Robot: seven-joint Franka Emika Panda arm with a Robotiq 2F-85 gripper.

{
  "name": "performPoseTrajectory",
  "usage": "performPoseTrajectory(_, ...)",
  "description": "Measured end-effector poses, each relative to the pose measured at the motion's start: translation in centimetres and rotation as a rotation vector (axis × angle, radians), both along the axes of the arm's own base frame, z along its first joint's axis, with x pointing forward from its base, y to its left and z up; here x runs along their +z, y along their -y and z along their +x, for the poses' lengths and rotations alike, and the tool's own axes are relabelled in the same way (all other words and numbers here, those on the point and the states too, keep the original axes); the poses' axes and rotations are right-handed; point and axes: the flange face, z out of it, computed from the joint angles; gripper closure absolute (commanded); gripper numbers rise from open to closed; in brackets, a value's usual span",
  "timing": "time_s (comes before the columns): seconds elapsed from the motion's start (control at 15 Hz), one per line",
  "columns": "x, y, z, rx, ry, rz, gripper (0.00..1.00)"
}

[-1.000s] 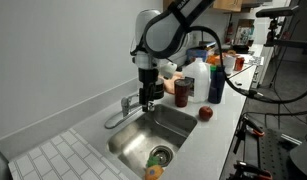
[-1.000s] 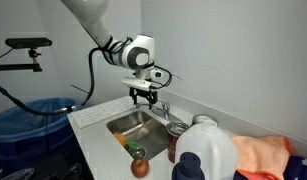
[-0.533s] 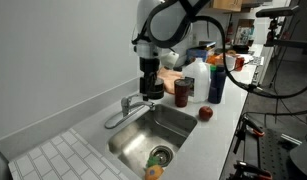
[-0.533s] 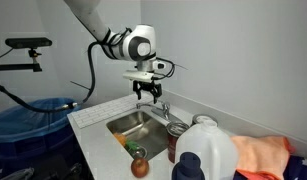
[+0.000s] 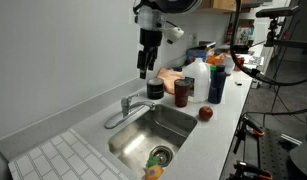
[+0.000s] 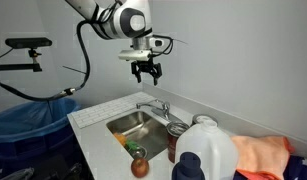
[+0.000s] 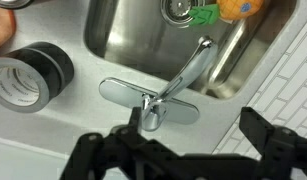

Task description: Move the spout to the left

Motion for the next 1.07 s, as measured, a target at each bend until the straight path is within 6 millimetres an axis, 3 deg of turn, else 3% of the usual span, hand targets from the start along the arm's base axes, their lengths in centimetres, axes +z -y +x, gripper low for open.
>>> performPoseTrajectory(0.47, 3.8, 0.1, -1.4, -0.069, 0.075, 0.021, 0.00)
performPoseTrajectory(1.07, 3.7, 0.1, -2.0, -0.145, 0.151, 0.053, 0.00)
